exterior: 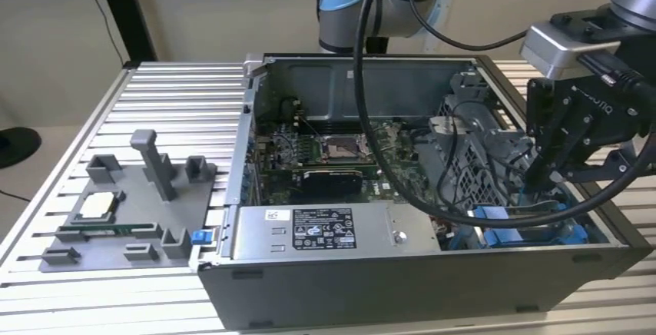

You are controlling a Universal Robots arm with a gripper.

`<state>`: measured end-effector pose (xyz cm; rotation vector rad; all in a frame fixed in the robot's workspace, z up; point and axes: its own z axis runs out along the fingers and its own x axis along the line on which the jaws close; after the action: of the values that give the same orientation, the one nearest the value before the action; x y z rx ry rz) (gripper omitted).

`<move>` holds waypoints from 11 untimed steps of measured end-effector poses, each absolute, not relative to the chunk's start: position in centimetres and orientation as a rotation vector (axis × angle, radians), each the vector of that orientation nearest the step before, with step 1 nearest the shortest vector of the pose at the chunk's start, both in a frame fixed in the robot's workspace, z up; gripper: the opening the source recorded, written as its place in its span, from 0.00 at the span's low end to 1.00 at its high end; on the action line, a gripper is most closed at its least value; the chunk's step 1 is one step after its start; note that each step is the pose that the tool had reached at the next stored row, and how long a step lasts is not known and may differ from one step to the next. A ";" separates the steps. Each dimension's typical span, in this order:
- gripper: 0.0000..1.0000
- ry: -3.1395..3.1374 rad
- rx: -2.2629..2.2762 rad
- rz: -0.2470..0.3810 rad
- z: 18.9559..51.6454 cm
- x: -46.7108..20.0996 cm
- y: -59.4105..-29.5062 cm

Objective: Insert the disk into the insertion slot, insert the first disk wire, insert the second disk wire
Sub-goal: 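Insert the first disk wire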

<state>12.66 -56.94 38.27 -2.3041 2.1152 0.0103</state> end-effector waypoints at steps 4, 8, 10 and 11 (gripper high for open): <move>0.00 2.139 -2.285 0.014 37.7 12.7 -56.9; 0.00 2.158 -2.275 0.022 37.4 12.9 -56.9; 0.00 2.164 -2.281 0.037 37.3 13.2 -56.9; 0.00 2.169 -2.285 0.048 37.3 13.4 -56.9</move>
<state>13.36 -56.94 37.28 -2.2853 2.1686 0.0485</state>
